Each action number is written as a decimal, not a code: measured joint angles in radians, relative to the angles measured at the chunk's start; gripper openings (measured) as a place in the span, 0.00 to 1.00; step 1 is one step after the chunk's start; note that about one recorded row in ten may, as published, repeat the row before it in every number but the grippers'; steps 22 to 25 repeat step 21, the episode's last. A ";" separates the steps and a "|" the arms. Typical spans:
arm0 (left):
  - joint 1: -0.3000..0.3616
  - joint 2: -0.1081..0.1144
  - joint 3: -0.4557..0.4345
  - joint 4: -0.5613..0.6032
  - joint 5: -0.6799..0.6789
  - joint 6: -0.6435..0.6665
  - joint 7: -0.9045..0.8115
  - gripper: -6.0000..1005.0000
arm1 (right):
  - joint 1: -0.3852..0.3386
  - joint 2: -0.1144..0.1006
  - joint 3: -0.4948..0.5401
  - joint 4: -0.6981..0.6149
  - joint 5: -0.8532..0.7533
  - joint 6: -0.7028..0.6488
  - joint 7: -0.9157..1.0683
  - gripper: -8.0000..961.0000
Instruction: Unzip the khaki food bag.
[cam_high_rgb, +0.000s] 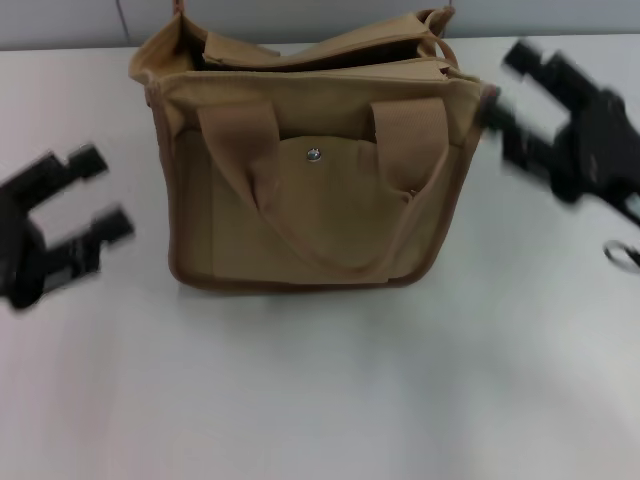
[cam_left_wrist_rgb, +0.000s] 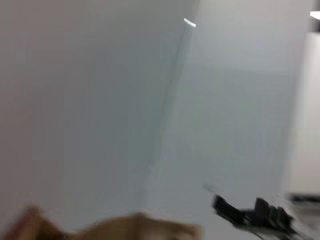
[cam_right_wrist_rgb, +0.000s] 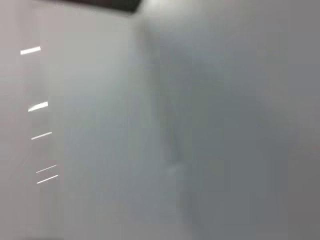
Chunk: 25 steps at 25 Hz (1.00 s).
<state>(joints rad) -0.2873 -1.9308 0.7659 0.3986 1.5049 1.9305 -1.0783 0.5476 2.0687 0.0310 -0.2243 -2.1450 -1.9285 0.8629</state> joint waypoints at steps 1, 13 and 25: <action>0.004 0.016 0.043 0.015 0.004 0.023 0.003 0.67 | -0.006 -0.003 -0.054 -0.037 -0.009 -0.054 0.014 0.59; -0.015 0.075 0.396 0.115 0.049 0.062 0.016 0.84 | -0.065 -0.005 -0.522 -0.142 -0.023 -0.131 0.019 0.89; -0.011 0.075 0.394 0.116 0.049 0.062 0.013 0.84 | -0.059 -0.004 -0.528 -0.141 -0.024 -0.123 0.022 0.89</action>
